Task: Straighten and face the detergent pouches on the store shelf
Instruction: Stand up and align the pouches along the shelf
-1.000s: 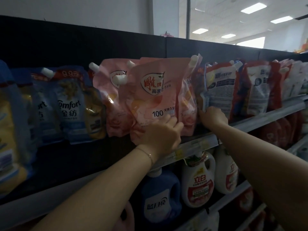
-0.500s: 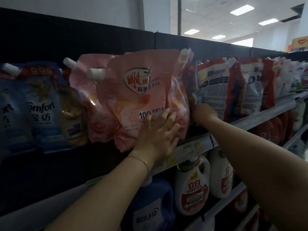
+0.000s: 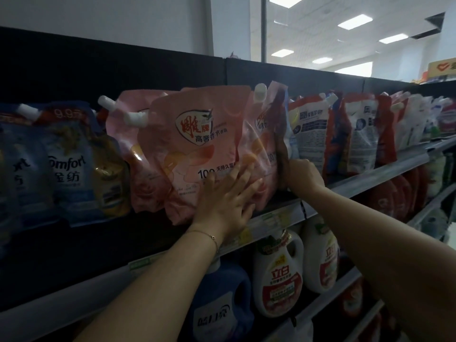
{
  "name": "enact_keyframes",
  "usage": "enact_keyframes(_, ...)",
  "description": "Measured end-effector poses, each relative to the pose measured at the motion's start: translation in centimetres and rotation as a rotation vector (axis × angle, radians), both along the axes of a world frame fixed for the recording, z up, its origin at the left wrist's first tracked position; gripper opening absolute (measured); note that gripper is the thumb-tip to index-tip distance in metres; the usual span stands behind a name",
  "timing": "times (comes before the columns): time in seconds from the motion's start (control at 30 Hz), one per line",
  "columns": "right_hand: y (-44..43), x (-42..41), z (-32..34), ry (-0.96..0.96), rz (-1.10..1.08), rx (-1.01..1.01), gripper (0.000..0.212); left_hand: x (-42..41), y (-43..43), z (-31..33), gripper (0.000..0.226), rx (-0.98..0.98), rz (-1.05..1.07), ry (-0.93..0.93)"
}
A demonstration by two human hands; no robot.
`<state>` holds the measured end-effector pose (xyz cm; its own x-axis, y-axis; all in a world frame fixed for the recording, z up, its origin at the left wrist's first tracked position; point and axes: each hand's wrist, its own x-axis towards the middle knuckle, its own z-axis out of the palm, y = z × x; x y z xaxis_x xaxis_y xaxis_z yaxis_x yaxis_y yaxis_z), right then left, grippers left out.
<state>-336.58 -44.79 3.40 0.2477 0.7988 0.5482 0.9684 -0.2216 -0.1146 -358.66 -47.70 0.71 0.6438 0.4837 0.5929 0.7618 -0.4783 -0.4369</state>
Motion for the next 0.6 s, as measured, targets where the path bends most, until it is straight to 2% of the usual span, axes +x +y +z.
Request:
enact_keyframes(0.17,-2.0,0.7,1.6,-0.206,-0.028,0.104,0.021,0.0,-0.3,0.2,0.059,-0.106,0.045,0.004)
enact_keyframes(0.4,-5.2,-0.9,3.6,-0.212,0.051,0.253,0.02,-0.1,0.0,0.6,0.058,-0.172,0.046,0.016)
enact_keyframes(0.6,-6.7,-4.1,4.4,-0.245,0.068,0.372,0.021,1.5,1.7,3.6,0.056,-0.412,0.061,0.089)
